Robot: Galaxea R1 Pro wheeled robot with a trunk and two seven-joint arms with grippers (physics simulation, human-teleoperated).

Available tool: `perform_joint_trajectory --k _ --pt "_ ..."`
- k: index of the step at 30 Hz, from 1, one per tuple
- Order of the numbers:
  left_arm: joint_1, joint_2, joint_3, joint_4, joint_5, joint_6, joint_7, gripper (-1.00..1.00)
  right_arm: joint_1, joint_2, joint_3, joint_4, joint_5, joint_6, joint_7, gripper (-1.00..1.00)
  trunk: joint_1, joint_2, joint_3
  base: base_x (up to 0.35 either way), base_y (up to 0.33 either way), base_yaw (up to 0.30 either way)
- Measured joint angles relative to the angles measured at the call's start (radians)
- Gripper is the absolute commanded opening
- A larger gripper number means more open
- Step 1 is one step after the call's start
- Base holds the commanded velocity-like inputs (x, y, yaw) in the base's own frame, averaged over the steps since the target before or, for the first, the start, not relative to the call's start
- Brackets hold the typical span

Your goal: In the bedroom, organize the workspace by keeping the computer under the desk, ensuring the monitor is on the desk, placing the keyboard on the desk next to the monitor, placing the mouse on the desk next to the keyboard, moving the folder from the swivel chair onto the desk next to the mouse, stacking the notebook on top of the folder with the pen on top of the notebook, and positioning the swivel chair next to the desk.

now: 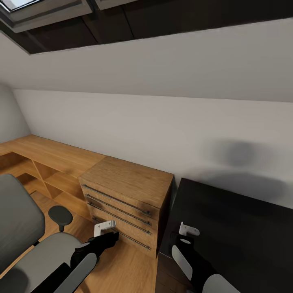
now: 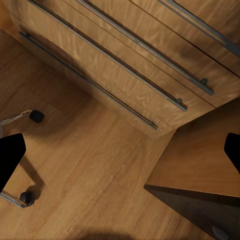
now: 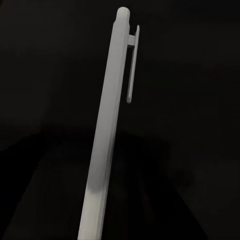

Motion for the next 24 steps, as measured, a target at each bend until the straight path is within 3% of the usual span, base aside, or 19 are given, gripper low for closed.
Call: perform_joint_trajectory --k 6,14,24 --pt "0.0 0.0 0.0 0.0 0.0 0.0 0.0 1.0 0.0 0.0 -0.012 -0.003 0.001 0.008 -0.002 -1.0 0.0 0.0 0.0 0.0 0.0 0.0" --pt "0.0 0.0 0.0 0.0 0.0 0.0 0.0 1.0 0.0 0.0 -0.036 -0.03 0.014 0.08 -0.002 -1.0 0.0 0.0 0.0 0.0 0.0 0.0" --pt "0.0 0.0 0.0 0.0 0.0 0.0 0.0 1.0 0.0 -0.001 -0.043 -0.034 0.004 0.085 0.0 -1.0 0.0 0.0 0.0 0.0 0.0 0.0"
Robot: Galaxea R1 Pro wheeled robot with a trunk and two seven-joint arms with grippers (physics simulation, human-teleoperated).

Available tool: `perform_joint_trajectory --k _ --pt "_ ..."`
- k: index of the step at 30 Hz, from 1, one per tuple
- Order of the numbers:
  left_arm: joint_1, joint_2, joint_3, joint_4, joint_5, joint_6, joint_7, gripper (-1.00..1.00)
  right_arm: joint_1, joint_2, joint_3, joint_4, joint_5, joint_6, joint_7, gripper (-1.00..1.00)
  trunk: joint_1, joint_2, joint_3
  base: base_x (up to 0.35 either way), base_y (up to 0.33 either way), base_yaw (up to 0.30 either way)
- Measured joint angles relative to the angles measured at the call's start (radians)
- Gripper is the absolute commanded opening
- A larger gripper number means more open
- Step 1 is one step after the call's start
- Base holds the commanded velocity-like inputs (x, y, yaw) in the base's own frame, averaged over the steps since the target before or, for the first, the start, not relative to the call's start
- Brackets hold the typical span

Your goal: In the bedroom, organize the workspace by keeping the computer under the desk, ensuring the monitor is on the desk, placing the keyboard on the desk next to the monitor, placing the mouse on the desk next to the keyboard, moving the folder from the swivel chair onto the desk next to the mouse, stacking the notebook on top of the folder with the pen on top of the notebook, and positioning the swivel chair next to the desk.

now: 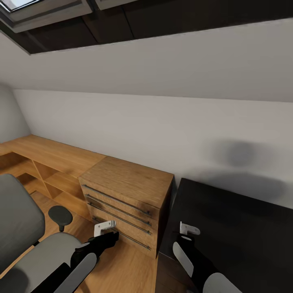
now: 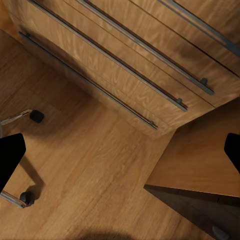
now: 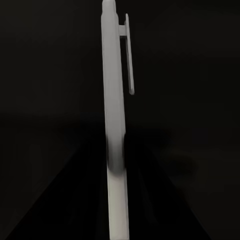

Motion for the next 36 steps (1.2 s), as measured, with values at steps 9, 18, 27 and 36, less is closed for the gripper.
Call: perform_joint_trajectory --k 9,18,27,36 --pt "0.0 0.0 0.0 0.0 0.0 0.0 0.0 1.0 0.0 0.0 0.0 0.0 0.0 0.0 0.0 -1.0 0.0 0.0 0.0 0.0 0.0 0.0" --pt "0.0 0.0 0.0 0.0 0.0 0.0 0.0 1.0 0.0 0.0 0.0 -0.001 -0.004 0.0 -0.003 -1.0 0.0 0.0 0.0 0.0 0.0 0.0" --pt "0.0 0.0 0.0 -0.001 0.0 0.0 0.0 1.0 0.0 0.0 -0.001 0.004 0.001 -0.002 -0.001 -1.0 -0.004 0.007 0.003 0.0 0.0 0.0" --pt "0.0 0.001 0.0 0.0 0.0 0.001 0.0 1.0 0.0 -0.001 -0.004 0.019 -0.006 -0.003 -0.006 -1.0 -0.038 0.07 0.031 -0.002 0.0 0.0"
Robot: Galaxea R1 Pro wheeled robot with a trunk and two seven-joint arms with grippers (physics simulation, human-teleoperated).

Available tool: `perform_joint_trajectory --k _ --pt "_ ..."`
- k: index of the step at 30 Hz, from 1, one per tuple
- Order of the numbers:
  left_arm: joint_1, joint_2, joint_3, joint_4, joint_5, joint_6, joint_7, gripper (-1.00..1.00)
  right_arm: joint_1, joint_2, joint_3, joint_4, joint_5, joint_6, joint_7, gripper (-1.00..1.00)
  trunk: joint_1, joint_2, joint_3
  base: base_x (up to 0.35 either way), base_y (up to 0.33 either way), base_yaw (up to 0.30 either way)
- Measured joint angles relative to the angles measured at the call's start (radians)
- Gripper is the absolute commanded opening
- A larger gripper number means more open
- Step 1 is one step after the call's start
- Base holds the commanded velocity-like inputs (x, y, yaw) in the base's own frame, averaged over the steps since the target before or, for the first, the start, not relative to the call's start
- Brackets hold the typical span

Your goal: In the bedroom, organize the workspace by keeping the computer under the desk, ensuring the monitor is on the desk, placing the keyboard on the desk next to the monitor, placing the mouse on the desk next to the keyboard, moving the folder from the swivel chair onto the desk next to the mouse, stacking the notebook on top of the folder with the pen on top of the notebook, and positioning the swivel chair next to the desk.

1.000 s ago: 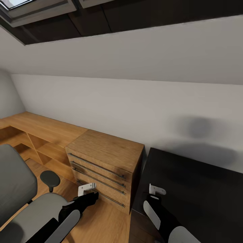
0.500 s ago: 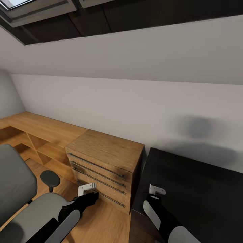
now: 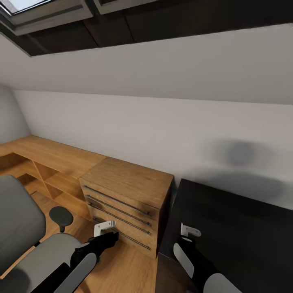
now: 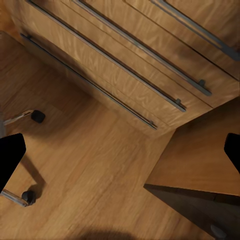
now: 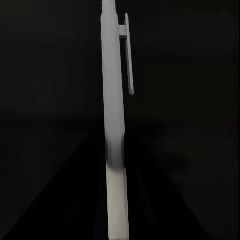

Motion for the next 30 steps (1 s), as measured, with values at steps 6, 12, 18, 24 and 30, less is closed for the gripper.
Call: perform_joint_trajectory --k 6,12,18,24,30 --pt "0.0 0.0 0.0 0.0 0.0 0.0 0.0 1.0 0.005 -0.028 -0.002 -0.131 0.001 0.003 -0.04 -1.0 -0.023 0.042 0.019 -0.184 0.0 0.0" --pt "0.0 0.0 -0.001 0.0 -0.001 0.0 0.0 1.0 0.035 -0.06 -0.002 -0.305 -0.003 0.019 -0.135 -1.0 -0.045 0.084 0.038 -0.318 0.0 0.0" --pt "0.0 0.001 -0.003 0.0 -0.005 -0.001 0.0 1.0 0.049 -0.066 -0.002 -0.347 -0.003 0.034 -0.153 -1.0 -0.068 0.126 0.057 -0.332 0.0 0.0" --pt "0.0 0.001 -0.005 -0.001 -0.006 -0.001 0.0 1.0 0.051 -0.068 -0.003 -0.373 -0.002 0.039 -0.159 -1.0 -0.092 0.168 0.075 -0.204 0.0 0.0" --pt "0.0 0.002 -0.017 -0.007 -0.009 -0.001 0.0 1.0 0.062 -0.069 -0.003 -0.414 -0.003 0.042 -0.182 -1.0 -0.115 0.21 0.094 -0.019 0.0 0.0"
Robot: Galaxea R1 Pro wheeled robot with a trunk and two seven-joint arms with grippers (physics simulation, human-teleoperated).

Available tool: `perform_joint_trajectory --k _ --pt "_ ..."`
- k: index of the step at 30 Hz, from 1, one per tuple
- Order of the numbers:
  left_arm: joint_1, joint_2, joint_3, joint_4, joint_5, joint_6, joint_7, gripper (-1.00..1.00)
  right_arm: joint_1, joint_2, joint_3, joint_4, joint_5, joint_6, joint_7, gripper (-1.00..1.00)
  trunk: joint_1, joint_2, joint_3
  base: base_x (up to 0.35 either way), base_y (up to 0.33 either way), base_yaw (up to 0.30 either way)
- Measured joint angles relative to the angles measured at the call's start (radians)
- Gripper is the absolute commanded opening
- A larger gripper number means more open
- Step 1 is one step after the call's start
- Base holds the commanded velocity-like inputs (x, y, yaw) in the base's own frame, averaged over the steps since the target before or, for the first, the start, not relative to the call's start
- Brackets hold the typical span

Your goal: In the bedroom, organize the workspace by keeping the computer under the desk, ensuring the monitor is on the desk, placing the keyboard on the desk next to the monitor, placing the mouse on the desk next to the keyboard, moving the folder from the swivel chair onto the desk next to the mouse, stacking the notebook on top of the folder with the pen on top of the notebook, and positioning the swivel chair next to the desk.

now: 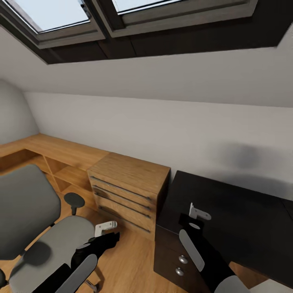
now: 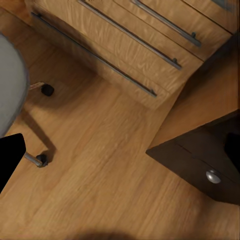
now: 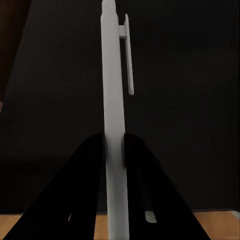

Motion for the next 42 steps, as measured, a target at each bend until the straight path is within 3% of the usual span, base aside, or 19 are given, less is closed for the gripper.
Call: perform_joint_trajectory --k 2,3,6,10,13,17,30,36,42 --pt "0.0 0.0 -0.007 -0.002 -0.001 0.0 0.0 1.0 0.001 -0.002 -0.003 -0.003 0.0 0.0 -0.007 -1.0 -0.008 0.014 0.006 -0.003 0.0 -0.07" --pt "0.0 0.0 -0.023 -0.004 -0.002 -0.001 0.0 1.0 0.001 -0.018 -0.02 -0.005 -0.038 0.001 -0.014 -1.0 -0.012 0.021 0.01 -0.001 0.0 -0.179" --pt "0.0 0.001 -0.026 -0.004 -0.002 -0.001 0.0 1.0 0.001 -0.034 -0.029 -0.006 -0.076 0.0 -0.015 -1.0 -0.023 0.042 0.021 0.0 0.0 -0.205" --pt "0.0 0.002 -0.027 -0.005 -0.002 -0.001 0.0 1.0 0.001 -0.048 -0.102 -0.006 -0.123 -0.002 -0.022 -1.0 -0.035 0.063 0.032 0.0 0.0 -0.127" --pt "0.0 0.003 -0.027 -0.005 -0.001 -0.002 0.0 1.0 0.001 -0.05 -0.145 -0.006 -0.136 -0.002 -0.03 -1.0 -0.035 0.063 0.033 0.0 0.0 -0.044" --pt "0.0 0.003 -0.028 -0.005 -0.001 -0.002 0.0 1.0 0.001 -0.052 -0.174 -0.006 -0.143 0.0 -0.034 -1.0 -0.035 0.063 0.033 0.0 0.0 -0.011" --pt "0.0 0.005 -0.032 -0.005 -0.001 -0.001 0.0 1.0 0.001 -0.059 -0.194 -0.006 -0.145 -0.001 -0.035 -1.0 -0.035 0.063 0.037 0.0 0.0 -0.117" --pt "0.0 0.01 -0.032 -0.005 -0.001 -0.002 0.0 1.0 0.001 -0.064 -0.275 -0.006 -0.148 0.001 -0.035 -1.0 -0.035 0.063 0.04 0.0 0.0 -0.242" --pt "0.0 0.011 -0.038 -0.005 -0.001 -0.002 0.0 1.0 0.001 -0.076 -0.304 -0.004 -0.15 0.001 -0.035 -1.0 -0.035 0.063 0.044 0.0 -0.074 -0.255"
